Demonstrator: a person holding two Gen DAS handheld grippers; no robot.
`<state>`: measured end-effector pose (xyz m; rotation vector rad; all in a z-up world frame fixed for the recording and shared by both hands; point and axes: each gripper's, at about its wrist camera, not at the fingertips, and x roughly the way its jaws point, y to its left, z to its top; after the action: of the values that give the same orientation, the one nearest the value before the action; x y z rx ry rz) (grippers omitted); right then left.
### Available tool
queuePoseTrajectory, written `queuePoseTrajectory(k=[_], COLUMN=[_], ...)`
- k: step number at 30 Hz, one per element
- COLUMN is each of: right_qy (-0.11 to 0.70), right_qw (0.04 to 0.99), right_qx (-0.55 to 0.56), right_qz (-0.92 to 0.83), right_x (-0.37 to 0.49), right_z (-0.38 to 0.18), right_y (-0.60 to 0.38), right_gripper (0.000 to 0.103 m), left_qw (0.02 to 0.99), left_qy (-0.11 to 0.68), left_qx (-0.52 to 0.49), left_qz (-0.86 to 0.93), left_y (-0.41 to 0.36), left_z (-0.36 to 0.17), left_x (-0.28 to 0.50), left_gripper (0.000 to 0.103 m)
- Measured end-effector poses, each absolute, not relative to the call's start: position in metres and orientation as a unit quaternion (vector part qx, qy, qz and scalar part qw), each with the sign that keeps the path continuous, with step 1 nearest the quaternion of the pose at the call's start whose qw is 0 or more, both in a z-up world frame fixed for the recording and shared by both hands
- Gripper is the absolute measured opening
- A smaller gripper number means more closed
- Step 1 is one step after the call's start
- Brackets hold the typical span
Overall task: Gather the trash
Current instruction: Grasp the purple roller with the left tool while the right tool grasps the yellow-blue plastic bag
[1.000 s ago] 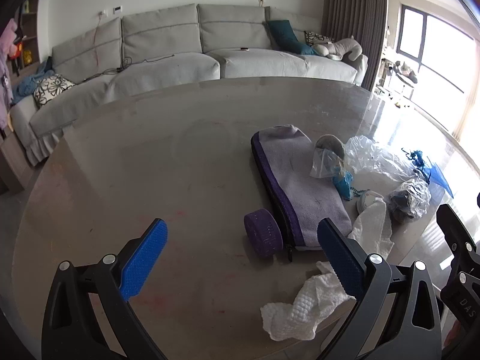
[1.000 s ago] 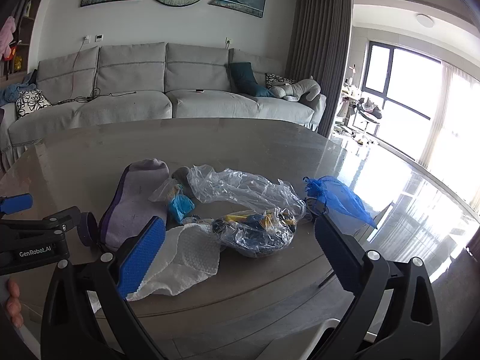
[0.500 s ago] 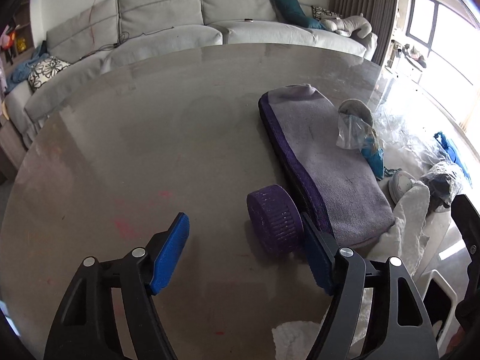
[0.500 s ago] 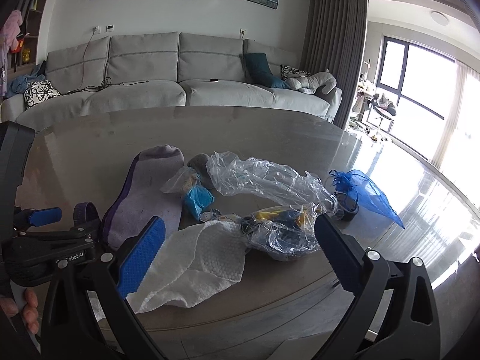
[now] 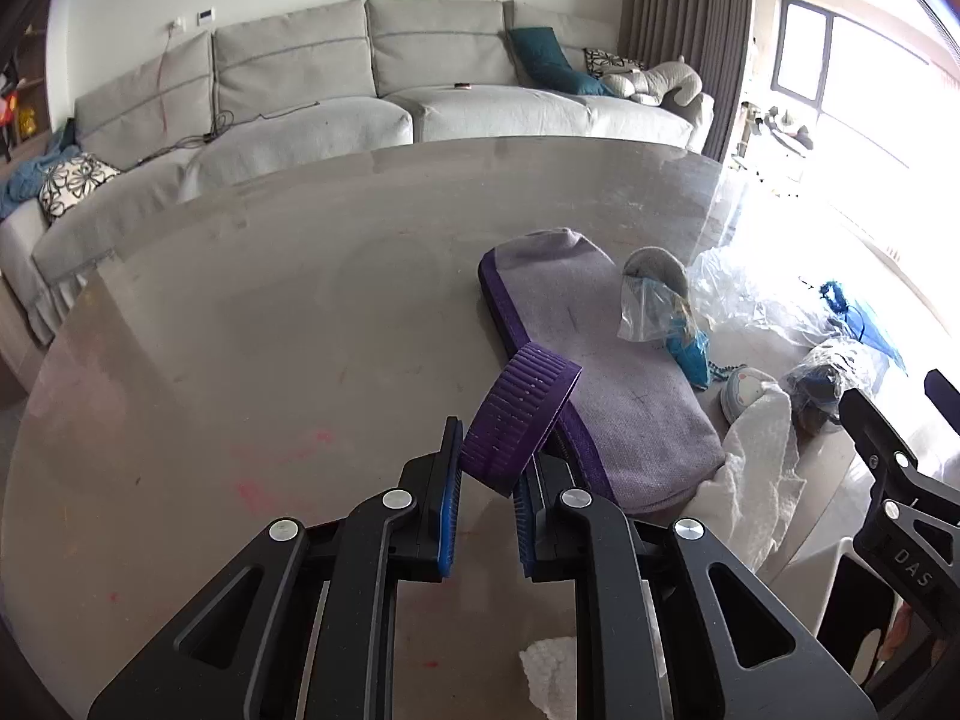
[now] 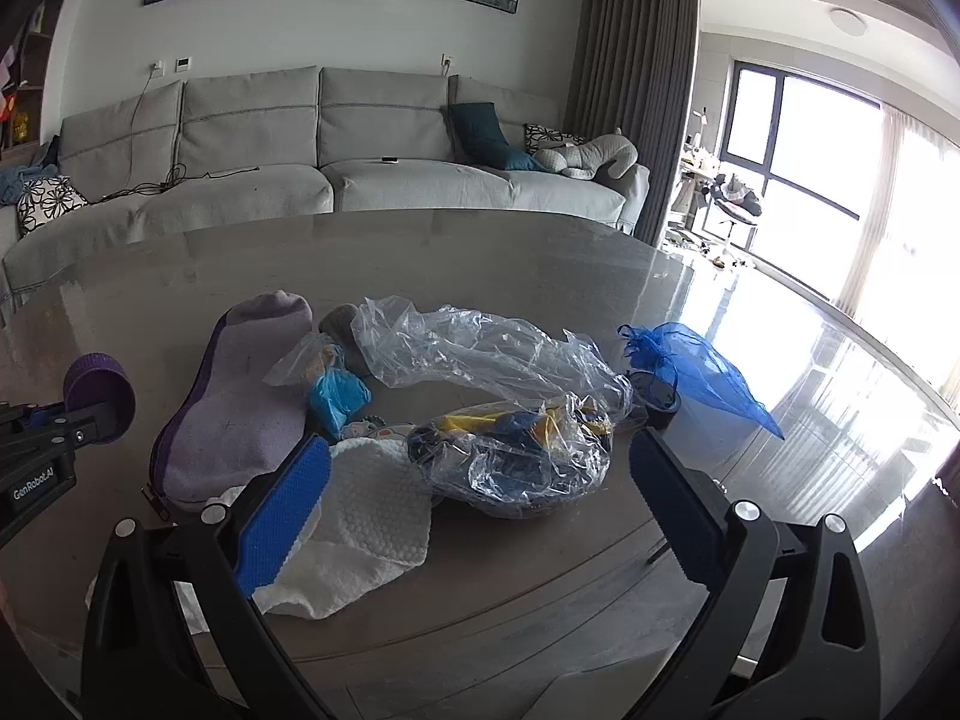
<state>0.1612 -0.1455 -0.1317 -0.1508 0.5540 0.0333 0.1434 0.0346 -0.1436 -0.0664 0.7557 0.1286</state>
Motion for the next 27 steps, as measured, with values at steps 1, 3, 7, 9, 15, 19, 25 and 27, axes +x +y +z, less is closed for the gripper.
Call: queuePoseTrajectory(k=[1, 3, 7, 9, 15, 19, 25, 27], right_qy=[0.278, 0.287, 0.291, 0.298, 0.350, 0.380, 0.387, 0.370], right_qw=[0.958, 0.956, 0.955, 0.953, 0.937, 0.925, 0.921, 0.929], right_qx=[-0.072, -0.060, -0.055, -0.048, -0.007, 0.013, 0.016, 0.011], right_qz=[0.011, 0.006, -0.015, -0.016, -0.010, 0.006, 0.036, 0.035], right_x=[0.166, 0.176, 0.189, 0.194, 0.212, 0.215, 0.207, 0.200], right_z=[-0.133, -0.135, -0.141, -0.146, -0.167, -0.180, -0.177, -0.169], right_y=[-0.149, -0.155, -0.161, -0.163, -0.176, -0.181, -0.181, -0.182], right_gripper=[0.099, 0.099, 0.099, 0.099, 0.077, 0.056, 0.016, 0.015], left_qw=[0.930, 0.933, 0.940, 0.942, 0.943, 0.941, 0.941, 0.942], left_qy=[0.362, 0.355, 0.341, 0.336, 0.333, 0.338, 0.337, 0.334], left_qx=[-0.028, -0.023, -0.003, 0.001, 0.003, -0.002, -0.006, -0.007], left_qz=[0.059, 0.045, 0.020, 0.007, -0.015, -0.017, -0.019, -0.023], left_y=[0.032, 0.028, 0.008, -0.002, -0.017, -0.015, -0.010, -0.011], left_z=[-0.138, -0.125, -0.109, -0.105, -0.106, -0.112, -0.110, -0.110], left_x=[0.143, 0.147, 0.161, 0.166, 0.172, 0.171, 0.170, 0.166], left_gripper=[0.015, 0.015, 0.015, 0.015, 0.015, 0.015, 0.015, 0.015])
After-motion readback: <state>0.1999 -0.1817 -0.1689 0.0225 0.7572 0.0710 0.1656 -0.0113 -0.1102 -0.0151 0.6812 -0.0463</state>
